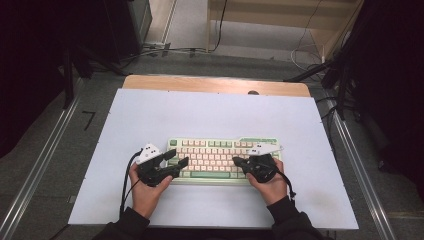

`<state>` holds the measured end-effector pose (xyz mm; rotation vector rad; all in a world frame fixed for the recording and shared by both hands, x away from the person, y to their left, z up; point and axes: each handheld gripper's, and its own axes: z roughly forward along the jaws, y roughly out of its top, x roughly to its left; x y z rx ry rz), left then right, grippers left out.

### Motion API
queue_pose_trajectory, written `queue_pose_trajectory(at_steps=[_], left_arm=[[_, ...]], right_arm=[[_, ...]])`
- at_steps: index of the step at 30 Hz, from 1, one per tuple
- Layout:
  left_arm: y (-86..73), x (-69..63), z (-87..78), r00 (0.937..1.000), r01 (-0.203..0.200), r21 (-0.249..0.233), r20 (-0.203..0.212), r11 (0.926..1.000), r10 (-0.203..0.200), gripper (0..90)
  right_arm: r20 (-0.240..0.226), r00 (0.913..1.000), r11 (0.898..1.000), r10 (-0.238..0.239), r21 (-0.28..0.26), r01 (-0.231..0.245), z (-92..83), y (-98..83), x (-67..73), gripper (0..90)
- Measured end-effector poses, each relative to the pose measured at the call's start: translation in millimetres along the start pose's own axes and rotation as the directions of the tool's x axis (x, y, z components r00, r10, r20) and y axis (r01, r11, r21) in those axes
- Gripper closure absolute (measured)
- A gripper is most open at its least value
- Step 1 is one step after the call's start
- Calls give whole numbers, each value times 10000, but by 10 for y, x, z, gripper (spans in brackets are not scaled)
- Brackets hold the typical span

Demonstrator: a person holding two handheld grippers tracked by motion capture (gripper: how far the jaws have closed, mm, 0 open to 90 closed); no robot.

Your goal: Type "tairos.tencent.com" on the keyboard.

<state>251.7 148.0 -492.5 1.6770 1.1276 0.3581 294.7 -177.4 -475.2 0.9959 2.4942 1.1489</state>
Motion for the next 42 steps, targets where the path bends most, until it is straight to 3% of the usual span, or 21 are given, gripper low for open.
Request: queue_pose_trajectory(at_steps=[10,19,21,23,25,27,30,33,36,42], left_arm=[[-5,-2,3,10000,6,31,4,10000,-6,406],[-6,-13,5,10000,28,17,30,10000,-28,406],[-5,-9,2,10000,11,12,40,10000,-11,406],[-4,-8,1,10000,10,-4,57,10000,-10,406],[-4,-9,3,10000,6,1,50,10000,-6,406],[-6,-11,8,10000,7,25,68,10000,-7,406],[-7,-16,12,10000,-36,60,72,10000,36,405],[-11,-20,23,9999,-57,77,107,10000,56,392],[-10,-29,28,9998,-75,85,168,9999,74,392],[-15,-66,64,9986,-266,313,457,9992,251,454]], right_arm=[[-90,9997,9982,-224,551,229,66,-29,43,876],[-134,9994,9968,-312,726,321,97,-51,51,876],[-147,9995,9969,-279,726,289,88,-47,50,876],[-161,9996,9991,-226,342,232,49,-42,42,874],[-203,9998,9996,-73,-262,67,-9,-28,33,803],[1,9999,9950,171,-981,-170,-52,-22,13,621],[452,9972,9857,602,-1604,-522,-86,-33,-42,429],[673,9906,9780,1194,-1798,-1057,-95,-57,-123,374],[558,9850,9714,1635,-1833,-1509,-103,-74,-191,366],[532,9825,9724,1782,-1623,-1676,-78,-79,-215,376]])
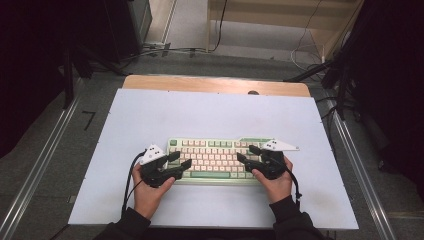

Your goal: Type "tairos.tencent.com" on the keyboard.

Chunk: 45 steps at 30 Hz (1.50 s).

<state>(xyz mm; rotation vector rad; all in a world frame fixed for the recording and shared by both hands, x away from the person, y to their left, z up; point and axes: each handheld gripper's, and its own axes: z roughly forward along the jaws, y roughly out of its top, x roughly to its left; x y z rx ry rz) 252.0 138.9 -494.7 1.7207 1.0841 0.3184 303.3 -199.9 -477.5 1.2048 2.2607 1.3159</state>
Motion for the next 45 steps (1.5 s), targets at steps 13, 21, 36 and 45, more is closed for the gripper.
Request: queue_pose_trajectory(at_steps=[13,21,36,45], left_arm=[[10,-179,222,9950,-838,842,614,9929,788,900],[10,-164,226,9947,-848,927,653,9921,789,900],[-2,-156,291,9954,-854,1200,525,9891,795,900],[-8,-175,319,9947,-904,1396,620,9861,824,900]], right_arm=[[-87,9999,9998,-133,178,134,33,-4,16,420],[-111,9998,9998,-136,154,138,33,-2,20,429],[-119,9998,9997,-167,177,169,36,-2,26,433],[-98,9998,9996,-178,207,180,42,-4,29,438]])
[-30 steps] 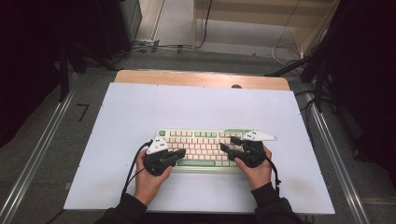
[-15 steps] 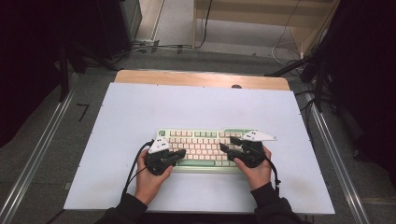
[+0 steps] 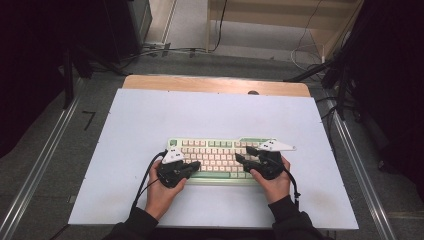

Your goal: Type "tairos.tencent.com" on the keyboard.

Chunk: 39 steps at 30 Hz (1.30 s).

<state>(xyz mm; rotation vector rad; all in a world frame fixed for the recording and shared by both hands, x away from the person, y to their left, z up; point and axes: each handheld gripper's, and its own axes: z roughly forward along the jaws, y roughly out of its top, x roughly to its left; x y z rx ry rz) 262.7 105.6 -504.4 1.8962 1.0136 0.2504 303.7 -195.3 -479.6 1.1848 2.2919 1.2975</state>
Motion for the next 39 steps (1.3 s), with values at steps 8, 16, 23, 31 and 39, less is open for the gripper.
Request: queue_pose_trajectory(at_steps=[8,16,23,31,39], left_arm=[[66,67,-238,9984,533,-1746,276,9832,-492,561],[38,236,-355,9927,1047,-2350,-342,9663,-1159,405],[25,286,-387,9890,1204,-2450,-538,9620,-1375,404],[22,292,-386,9886,1197,-2457,-598,9619,-1383,405],[21,292,-387,9885,1203,-2471,-598,9615,-1391,405]], right_arm=[[-8,10000,10000,13,-90,-13,-15,5,-11,440],[-196,9998,9997,-86,-222,82,-16,20,-2,602],[-459,9982,9990,-380,-273,367,5,70,24,855],[-576,9973,9988,-464,-180,454,54,123,32,877],[-594,9971,9988,-466,-140,458,108,143,40,877]])
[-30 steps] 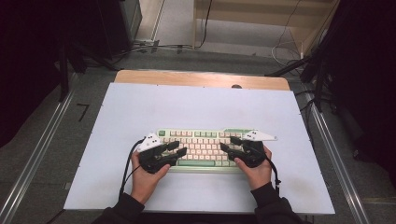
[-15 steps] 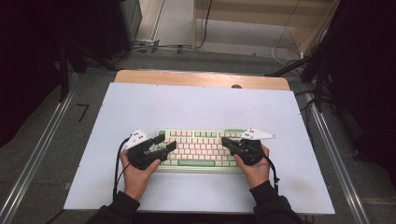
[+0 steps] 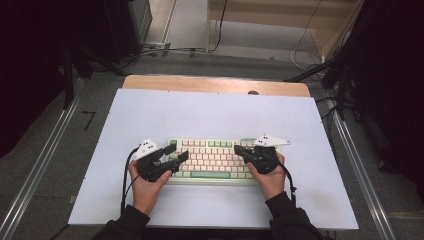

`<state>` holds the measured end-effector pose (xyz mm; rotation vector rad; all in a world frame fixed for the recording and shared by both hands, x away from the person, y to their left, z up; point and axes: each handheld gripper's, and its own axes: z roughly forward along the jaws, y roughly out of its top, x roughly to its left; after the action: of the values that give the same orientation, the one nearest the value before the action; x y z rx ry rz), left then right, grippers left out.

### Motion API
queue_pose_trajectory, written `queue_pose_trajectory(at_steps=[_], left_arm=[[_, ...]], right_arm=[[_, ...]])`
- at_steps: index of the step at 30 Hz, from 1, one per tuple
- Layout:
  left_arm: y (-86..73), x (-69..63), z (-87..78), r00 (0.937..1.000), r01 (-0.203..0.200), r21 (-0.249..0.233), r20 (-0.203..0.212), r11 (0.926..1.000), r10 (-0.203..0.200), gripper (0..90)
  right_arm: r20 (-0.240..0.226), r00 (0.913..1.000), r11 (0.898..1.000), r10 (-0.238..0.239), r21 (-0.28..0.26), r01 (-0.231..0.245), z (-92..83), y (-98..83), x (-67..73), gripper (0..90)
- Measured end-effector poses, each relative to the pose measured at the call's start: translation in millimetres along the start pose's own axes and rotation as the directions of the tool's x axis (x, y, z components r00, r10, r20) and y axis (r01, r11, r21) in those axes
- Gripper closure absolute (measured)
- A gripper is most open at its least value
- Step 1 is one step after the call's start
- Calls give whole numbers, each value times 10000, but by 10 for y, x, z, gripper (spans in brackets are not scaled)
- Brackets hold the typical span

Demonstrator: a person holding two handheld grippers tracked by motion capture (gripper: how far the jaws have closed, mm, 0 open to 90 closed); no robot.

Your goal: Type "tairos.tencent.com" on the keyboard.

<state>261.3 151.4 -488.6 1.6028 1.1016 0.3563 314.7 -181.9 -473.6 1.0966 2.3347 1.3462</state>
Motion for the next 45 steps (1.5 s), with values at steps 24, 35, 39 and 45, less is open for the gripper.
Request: queue_pose_trajectory(at_steps=[24,35,39,45], left_arm=[[-9,1,9,10000,11,123,-24,9999,-11,405],[-9,3,11,10000,6,138,-24,9999,-5,405],[-11,4,13,10000,15,163,-34,9999,-14,405],[-10,5,11,10000,22,140,-39,9999,-22,405]], right_arm=[[-72,9992,9957,-386,836,391,173,-15,77,877],[-30,9990,9931,-435,1091,436,211,-17,88,877],[-31,9991,9921,-431,1174,431,224,-20,92,877],[-17,9991,9922,-428,1172,427,225,-19,93,877]])
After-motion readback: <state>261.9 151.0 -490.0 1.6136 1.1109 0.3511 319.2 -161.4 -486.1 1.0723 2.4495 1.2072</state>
